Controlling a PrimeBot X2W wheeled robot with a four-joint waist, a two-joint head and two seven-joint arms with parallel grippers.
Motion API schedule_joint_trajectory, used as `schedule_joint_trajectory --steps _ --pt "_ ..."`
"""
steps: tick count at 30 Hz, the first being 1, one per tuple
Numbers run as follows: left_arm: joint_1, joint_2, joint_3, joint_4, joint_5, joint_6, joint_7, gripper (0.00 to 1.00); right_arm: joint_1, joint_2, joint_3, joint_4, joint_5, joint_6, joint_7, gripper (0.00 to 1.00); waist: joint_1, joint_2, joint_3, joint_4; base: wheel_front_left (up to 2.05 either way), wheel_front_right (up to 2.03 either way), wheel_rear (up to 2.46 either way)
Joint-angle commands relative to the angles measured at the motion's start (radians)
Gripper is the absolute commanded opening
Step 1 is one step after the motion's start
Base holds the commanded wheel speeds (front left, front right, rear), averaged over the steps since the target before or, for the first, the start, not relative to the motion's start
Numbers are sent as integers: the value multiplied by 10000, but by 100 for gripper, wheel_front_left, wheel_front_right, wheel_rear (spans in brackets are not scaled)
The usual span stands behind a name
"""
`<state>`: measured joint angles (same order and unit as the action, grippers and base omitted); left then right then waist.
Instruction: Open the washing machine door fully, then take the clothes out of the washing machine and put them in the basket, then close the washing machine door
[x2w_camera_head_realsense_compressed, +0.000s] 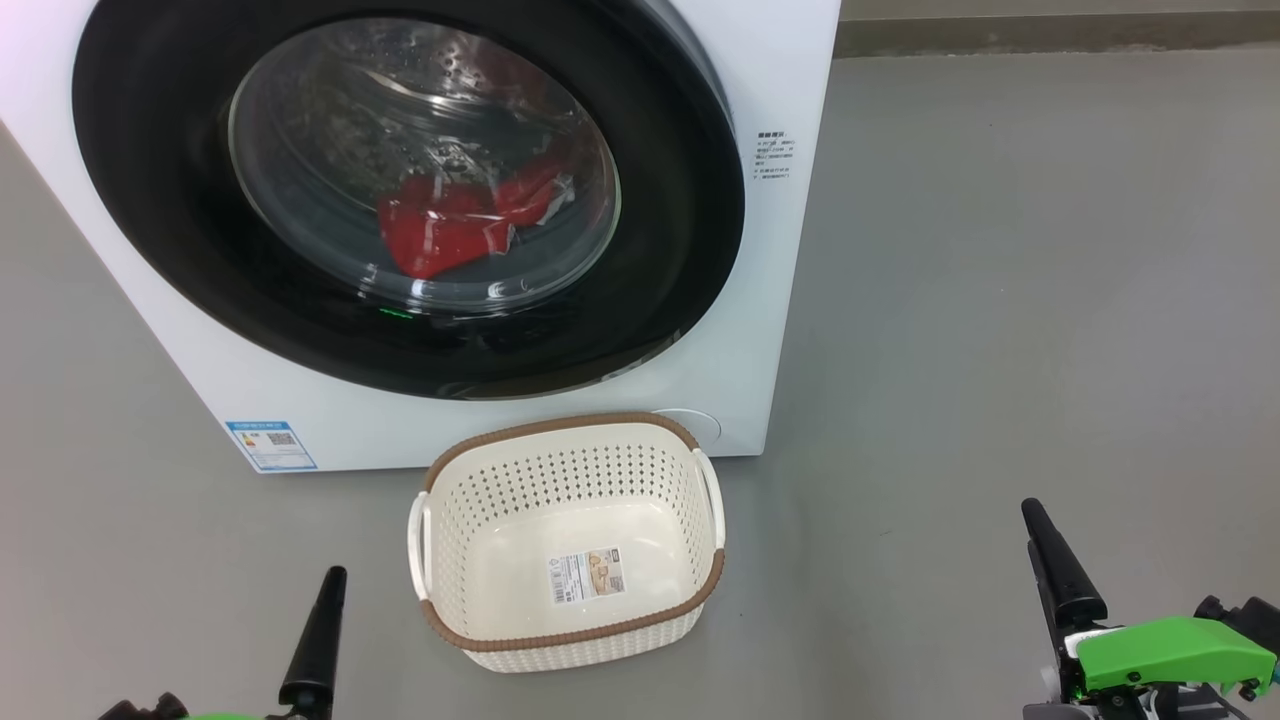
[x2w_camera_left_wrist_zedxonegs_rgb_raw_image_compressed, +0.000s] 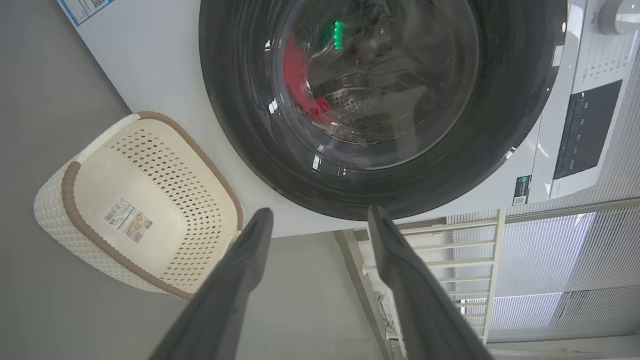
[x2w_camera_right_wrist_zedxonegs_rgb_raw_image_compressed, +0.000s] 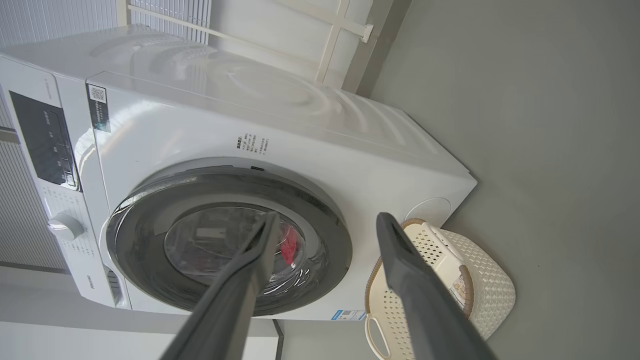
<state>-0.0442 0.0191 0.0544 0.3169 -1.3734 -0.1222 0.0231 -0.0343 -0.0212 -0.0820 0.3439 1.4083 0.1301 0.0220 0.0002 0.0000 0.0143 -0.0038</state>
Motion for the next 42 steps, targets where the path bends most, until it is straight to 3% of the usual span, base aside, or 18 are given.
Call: schedule_joint_trajectory --steps 1,21,42 --pt "-410 139 131 -321 221 -23 -92 100 -499 -114 98 -286 -200 3 -97 100 -1 0 4 -1 0 0 0" --pt "-680 176 13 -856 3469 208 -714 100 -856 -129 332 -435 -3484 4 -715 100 -1 0 -6 -6 0 0 0" --pt "-893 216 -85 -1072 5903 514 -1334 100 -1136 -167 529 -705 -6170 4 -1332 100 -2 0 -52 -2 0 0 0"
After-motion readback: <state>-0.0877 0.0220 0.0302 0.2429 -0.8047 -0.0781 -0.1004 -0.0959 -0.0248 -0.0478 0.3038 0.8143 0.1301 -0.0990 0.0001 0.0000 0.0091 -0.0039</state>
